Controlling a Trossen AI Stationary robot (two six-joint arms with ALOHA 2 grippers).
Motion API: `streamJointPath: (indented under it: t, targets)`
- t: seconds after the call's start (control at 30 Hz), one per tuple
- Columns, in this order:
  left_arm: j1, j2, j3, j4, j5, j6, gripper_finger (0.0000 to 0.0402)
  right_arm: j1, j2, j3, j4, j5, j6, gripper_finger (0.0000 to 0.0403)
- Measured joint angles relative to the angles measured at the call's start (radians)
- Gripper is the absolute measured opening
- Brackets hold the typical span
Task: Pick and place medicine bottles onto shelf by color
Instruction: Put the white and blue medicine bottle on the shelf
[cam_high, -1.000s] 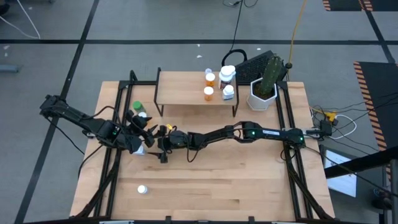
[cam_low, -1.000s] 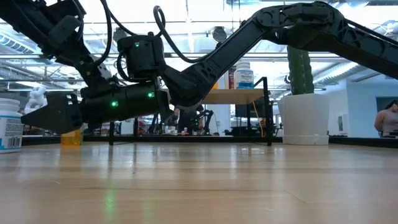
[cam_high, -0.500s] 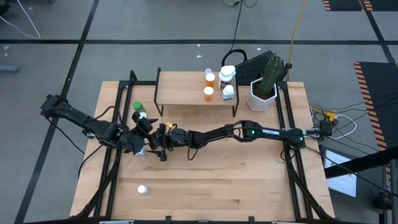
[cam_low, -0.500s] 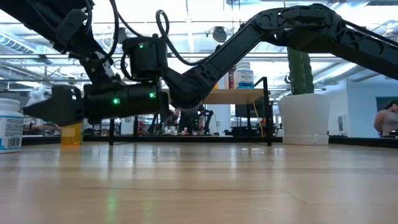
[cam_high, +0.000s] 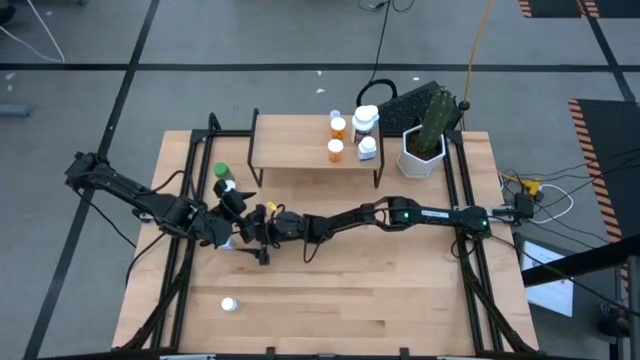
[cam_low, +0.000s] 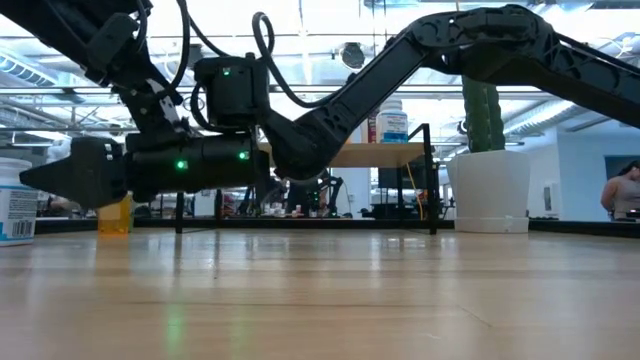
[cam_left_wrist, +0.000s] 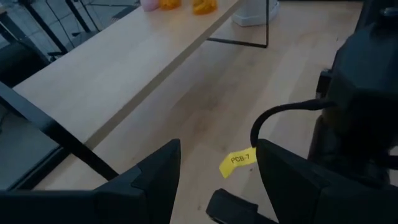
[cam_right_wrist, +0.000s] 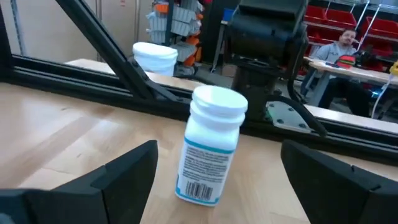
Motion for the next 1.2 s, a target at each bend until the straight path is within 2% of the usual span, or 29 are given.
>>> streamJointPath:
  t: [0.17, 0.43, 0.63, 0.73, 0.8, 1.0, 1.07, 1.2]
  targets:
    - [0.008, 0.000, 0.000, 0.029, 0.010, 0.032, 0.0211, -0.002, 0.000, 0.000, -0.091, 0.022, -0.001, 0.0336]
    - [0.007, 0.000, 0.000, 0.000, 0.103, 0.024, 0.0211, -0.001, 0.000, 0.000, -0.119, 0.029, 0.023, 0.0336]
    - [-0.013, 0.011, 0.000, -0.099, 0.138, -0.101, 0.0211, 0.000, -0.025, -0.019, -0.169, 0.077, 0.028, 0.0336]
    - [-0.032, 0.024, 0.000, -0.155, 0.137, -0.170, 0.0211, -0.001, -0.085, -0.096, -0.147, 0.076, 0.026, 0.0331]
    - [-0.044, 0.027, 0.000, -0.188, 0.137, -0.202, 0.0211, -0.001, -0.146, -0.194, -0.096, 0.076, 0.025, 0.0325]
    - [-0.075, 0.032, 0.000, -0.190, 0.135, -0.232, 0.0211, -0.030, -0.358, -0.545, 0.213, 0.106, 0.024, 0.0314]
    - [-0.075, 0.033, 0.000, -0.191, 0.136, -0.234, 0.0211, -0.046, -0.424, -0.608, 0.265, 0.107, 0.023, 0.0314]
    - [-0.075, 0.048, 0.000, -0.176, 0.155, -0.231, 0.0211, -0.053, -0.509, -0.675, 0.261, 0.102, 0.007, 0.0314]
